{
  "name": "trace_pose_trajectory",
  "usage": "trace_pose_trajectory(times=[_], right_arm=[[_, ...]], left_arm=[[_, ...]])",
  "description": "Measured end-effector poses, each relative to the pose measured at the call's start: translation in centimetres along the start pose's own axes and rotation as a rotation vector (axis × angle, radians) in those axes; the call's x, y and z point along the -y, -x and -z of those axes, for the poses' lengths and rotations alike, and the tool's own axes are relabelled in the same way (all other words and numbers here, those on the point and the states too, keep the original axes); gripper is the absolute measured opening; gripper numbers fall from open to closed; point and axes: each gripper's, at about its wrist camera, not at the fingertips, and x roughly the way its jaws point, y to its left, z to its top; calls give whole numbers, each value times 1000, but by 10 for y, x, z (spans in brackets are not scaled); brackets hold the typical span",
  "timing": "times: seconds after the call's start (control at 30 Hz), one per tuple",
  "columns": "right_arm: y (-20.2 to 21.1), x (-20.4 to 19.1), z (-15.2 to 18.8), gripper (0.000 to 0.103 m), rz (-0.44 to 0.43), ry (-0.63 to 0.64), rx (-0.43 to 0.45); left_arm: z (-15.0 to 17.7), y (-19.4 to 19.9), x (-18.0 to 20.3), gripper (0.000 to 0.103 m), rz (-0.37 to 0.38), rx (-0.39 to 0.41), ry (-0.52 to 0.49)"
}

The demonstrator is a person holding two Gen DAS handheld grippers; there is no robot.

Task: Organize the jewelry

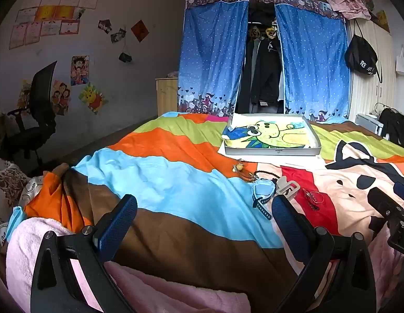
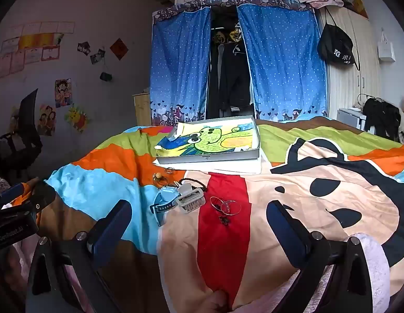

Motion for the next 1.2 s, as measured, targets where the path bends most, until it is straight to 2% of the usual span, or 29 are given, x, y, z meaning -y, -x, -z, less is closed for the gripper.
trace_pose_trajectory(times=[1.2], right_arm=[[0,1,1,103,-3,-6,0]], left_arm=[[1,-1,1,101,0,-2,-3]])
